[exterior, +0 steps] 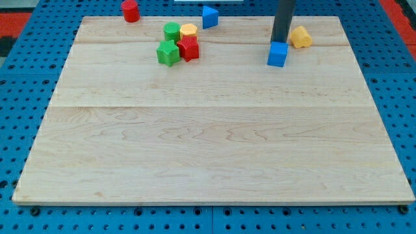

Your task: Push the yellow heart into the blue cube

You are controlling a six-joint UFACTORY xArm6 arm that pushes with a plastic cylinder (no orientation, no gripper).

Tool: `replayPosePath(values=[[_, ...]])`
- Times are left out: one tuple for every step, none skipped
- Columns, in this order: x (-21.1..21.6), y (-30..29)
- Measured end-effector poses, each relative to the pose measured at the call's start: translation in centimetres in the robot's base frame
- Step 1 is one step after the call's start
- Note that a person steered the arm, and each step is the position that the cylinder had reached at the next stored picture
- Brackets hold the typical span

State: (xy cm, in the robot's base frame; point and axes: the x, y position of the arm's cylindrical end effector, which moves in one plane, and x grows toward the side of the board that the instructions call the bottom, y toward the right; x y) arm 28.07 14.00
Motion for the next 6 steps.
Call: replayPosePath(values=[[-2.8, -0.5], [-7.4, 1.7], [-4.5, 7.8], [-1.8, 1.7], [0.6, -3.2], [0.7, -4.1]])
